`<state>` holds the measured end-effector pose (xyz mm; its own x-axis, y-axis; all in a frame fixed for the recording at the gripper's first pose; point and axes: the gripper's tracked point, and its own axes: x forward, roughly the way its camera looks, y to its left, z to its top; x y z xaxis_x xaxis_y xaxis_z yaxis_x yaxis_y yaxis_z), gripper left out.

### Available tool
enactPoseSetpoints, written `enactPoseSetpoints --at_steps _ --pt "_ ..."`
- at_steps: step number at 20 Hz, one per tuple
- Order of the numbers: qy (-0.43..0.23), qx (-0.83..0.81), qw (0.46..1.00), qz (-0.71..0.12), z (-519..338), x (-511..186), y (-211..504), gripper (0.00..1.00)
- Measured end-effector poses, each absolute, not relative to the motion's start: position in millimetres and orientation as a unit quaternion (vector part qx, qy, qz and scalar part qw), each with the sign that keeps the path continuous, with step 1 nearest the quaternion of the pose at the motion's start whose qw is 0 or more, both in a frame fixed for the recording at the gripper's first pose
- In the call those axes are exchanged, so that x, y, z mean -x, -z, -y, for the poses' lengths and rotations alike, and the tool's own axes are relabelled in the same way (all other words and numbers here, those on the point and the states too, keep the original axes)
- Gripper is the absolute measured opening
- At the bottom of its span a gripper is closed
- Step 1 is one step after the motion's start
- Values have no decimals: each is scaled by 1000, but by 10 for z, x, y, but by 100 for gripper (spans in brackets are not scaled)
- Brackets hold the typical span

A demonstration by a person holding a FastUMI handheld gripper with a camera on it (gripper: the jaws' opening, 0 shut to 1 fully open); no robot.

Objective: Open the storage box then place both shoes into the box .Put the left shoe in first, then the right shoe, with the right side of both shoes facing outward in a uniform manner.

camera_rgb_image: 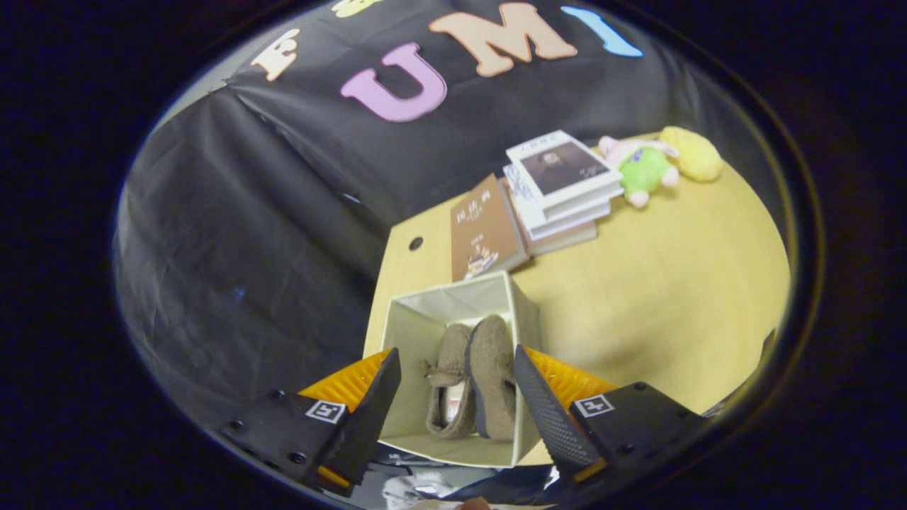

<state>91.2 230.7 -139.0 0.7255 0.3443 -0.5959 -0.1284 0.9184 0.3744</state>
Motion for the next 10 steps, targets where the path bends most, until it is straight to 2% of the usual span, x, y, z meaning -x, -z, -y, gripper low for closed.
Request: enactPoseSetpoints --at_steps 4,10 --pt "-91 -70 962 -248 -1662 -977 1046 100" --pt "-48 9 992 -120 -1194 -930 552 100"
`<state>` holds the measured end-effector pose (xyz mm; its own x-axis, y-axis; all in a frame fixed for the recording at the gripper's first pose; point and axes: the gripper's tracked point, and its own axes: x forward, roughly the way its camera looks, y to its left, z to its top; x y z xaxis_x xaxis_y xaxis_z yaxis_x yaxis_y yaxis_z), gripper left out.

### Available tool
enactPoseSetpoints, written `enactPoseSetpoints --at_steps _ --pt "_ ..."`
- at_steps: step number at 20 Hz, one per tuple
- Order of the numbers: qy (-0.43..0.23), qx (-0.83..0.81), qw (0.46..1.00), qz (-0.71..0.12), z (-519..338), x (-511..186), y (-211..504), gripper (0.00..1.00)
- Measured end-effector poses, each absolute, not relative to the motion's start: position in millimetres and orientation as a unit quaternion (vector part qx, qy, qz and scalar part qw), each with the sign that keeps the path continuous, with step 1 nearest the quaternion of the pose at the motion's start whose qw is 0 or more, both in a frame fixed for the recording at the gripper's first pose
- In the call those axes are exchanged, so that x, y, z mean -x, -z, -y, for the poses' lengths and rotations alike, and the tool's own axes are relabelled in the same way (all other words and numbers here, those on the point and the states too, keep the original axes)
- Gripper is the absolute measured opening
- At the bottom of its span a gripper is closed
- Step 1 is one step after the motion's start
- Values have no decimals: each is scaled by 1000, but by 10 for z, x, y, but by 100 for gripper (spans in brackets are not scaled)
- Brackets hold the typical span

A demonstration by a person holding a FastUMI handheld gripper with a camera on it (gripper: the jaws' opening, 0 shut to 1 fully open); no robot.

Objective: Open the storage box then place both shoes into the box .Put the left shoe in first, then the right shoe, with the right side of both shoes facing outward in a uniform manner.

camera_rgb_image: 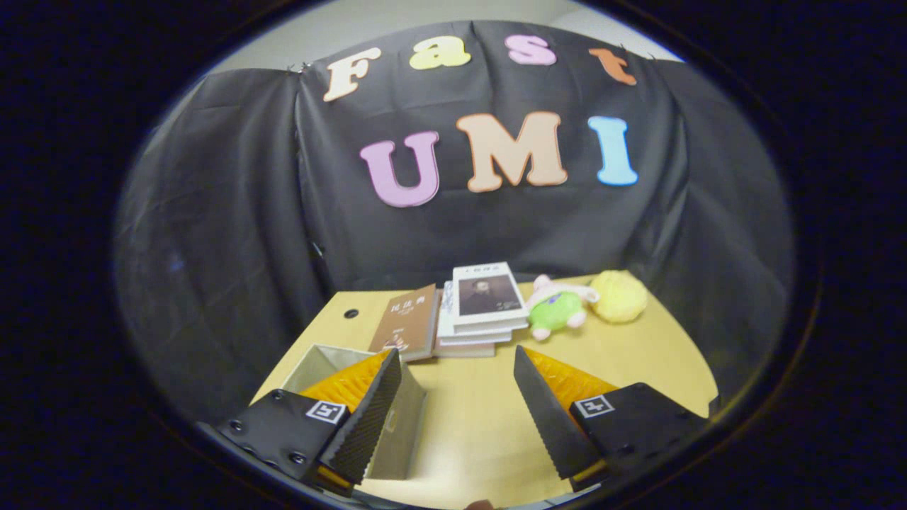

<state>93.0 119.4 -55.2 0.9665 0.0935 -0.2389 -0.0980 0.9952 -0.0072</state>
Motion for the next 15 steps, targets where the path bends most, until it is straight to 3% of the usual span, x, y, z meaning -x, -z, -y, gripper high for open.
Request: enactPoseSetpoints --at_steps 5,15 --pt "-34 27 999 -28 -1027 -756 151 100" --pt "-37 59 998 1 -848 -485 68 100"
